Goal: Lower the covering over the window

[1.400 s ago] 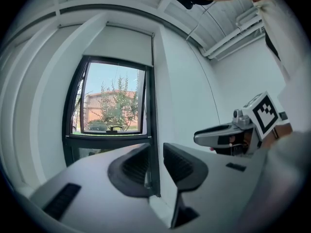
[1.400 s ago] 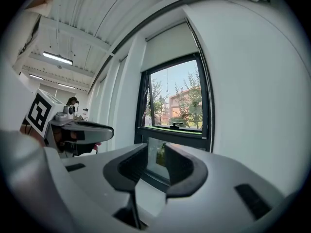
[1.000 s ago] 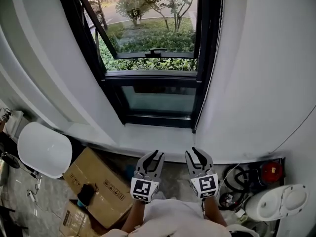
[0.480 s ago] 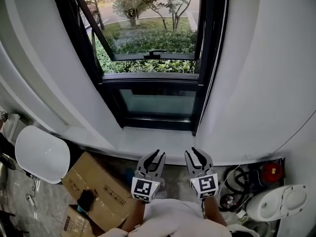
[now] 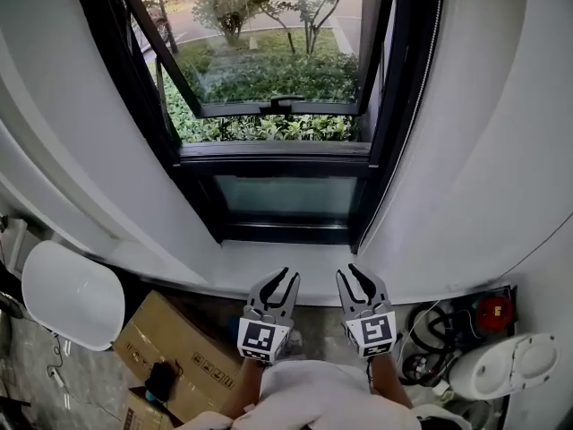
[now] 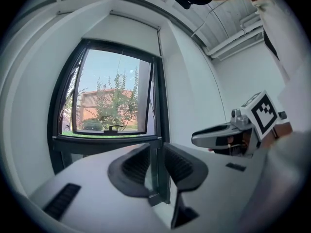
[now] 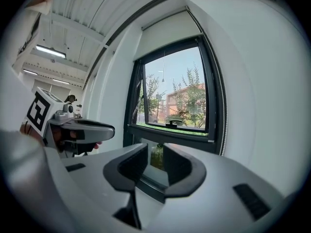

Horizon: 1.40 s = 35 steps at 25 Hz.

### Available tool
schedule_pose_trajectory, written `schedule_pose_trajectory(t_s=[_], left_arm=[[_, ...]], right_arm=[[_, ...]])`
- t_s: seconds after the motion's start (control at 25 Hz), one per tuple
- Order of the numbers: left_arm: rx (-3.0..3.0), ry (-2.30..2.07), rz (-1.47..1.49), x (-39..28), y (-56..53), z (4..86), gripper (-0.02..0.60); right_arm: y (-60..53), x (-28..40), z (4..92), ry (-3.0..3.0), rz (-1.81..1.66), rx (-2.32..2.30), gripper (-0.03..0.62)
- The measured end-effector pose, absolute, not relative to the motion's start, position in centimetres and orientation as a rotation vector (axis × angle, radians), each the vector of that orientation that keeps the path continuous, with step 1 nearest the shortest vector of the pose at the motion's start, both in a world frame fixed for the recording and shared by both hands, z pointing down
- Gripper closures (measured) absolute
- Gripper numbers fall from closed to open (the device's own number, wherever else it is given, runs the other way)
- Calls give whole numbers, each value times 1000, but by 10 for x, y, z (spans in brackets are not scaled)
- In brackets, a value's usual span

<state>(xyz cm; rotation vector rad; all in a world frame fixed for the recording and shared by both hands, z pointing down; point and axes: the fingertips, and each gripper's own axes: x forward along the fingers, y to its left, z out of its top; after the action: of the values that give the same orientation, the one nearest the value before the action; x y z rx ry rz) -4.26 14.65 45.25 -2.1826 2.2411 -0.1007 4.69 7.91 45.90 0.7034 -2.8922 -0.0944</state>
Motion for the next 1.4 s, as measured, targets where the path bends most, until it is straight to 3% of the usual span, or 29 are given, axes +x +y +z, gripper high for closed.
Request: schedule_pose_trajectory(t_s=[0.84,1.4], left_arm=[[-2298,2179,-81,-144,94,465,491],[-2387,2125,-78,-153,51,476,491]], right_arm=[[37,-46,469,-2796,-78,799,500],[-1,-41,476,-2730,-55,914,500]])
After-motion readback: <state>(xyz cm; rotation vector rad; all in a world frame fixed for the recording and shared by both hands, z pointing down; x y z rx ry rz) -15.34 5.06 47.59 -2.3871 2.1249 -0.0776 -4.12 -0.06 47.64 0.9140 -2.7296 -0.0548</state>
